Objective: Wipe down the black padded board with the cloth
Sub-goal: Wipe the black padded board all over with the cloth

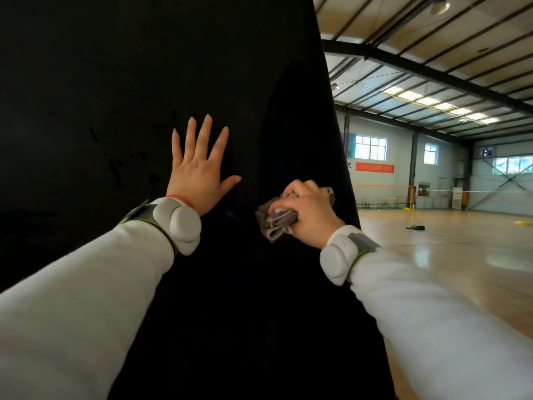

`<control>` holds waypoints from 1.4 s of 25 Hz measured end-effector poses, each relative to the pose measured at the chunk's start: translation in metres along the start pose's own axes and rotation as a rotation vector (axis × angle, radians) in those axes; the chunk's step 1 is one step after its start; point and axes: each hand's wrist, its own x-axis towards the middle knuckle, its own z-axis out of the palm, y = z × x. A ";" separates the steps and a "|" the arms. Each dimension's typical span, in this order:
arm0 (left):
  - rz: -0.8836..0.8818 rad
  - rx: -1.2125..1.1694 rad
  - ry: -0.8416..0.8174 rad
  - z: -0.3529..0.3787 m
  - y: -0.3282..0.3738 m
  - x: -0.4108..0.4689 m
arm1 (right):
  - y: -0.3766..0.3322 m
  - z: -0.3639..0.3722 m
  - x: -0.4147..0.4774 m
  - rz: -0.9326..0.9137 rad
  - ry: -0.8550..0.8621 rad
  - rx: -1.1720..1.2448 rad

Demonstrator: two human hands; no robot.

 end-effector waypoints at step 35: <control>0.027 0.002 -0.090 0.015 -0.003 -0.066 | -0.015 0.036 -0.065 -0.006 -0.271 -0.024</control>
